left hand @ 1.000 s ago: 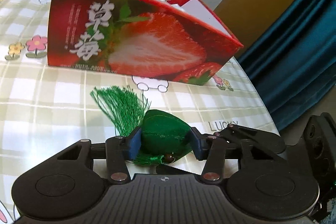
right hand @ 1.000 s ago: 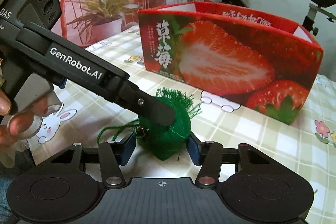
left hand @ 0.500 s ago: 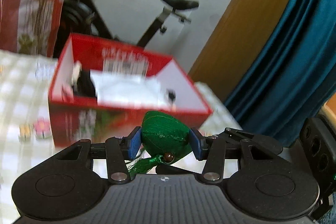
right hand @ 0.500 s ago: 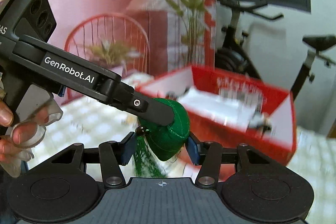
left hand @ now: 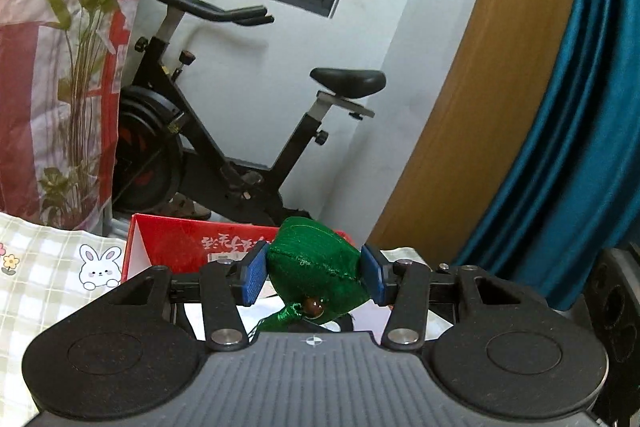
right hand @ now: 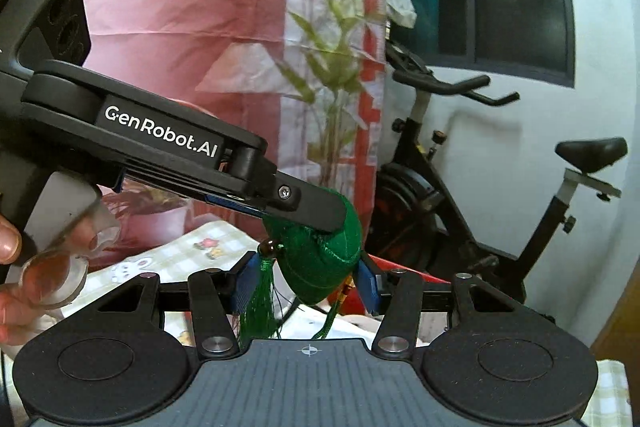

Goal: Organize soft objects
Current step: 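Lift the green pouch with both grippers and carry it over the box, then lower the green pouch into the box and open both grippers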

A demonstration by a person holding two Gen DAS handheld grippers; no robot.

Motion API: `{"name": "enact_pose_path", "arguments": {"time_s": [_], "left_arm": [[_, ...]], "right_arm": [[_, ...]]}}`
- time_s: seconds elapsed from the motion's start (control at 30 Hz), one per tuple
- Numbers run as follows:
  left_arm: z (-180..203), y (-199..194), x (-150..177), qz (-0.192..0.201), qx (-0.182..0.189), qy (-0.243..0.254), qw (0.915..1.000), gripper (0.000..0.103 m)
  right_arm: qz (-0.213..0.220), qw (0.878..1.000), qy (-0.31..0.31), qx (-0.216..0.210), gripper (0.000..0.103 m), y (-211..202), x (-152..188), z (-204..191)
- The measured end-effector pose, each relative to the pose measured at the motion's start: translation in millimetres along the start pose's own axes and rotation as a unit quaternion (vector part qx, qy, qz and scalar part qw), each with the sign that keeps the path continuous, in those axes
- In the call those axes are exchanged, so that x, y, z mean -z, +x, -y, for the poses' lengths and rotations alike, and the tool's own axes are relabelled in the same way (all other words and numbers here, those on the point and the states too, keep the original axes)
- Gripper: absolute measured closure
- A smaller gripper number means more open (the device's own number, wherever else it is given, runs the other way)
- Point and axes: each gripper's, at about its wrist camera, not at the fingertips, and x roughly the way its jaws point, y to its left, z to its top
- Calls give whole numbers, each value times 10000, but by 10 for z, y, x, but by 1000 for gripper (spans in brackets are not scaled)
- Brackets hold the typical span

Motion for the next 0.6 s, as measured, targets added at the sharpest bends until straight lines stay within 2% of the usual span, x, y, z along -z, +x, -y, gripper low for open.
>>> {"name": "enact_pose_path", "arguments": {"time_s": [0.37,0.47,0.5,0.6], "left_arm": [[-262,485,162,-579,-135,-117,9982,51],[-316,578,147,-610,-244,-86,9978,49],[-332,596,136,-608,-291,-68,9977,49],[-405,645,100,-572,-385,-49,9976,49]], "right_arm": [[-598,9970,482,98,56,473,399,250],[-692,9958,546,256,63,578,425,323],[-730,9950,591,334,70,614,428,364],[-933,9912,732,581,70,734,443,511]]}}
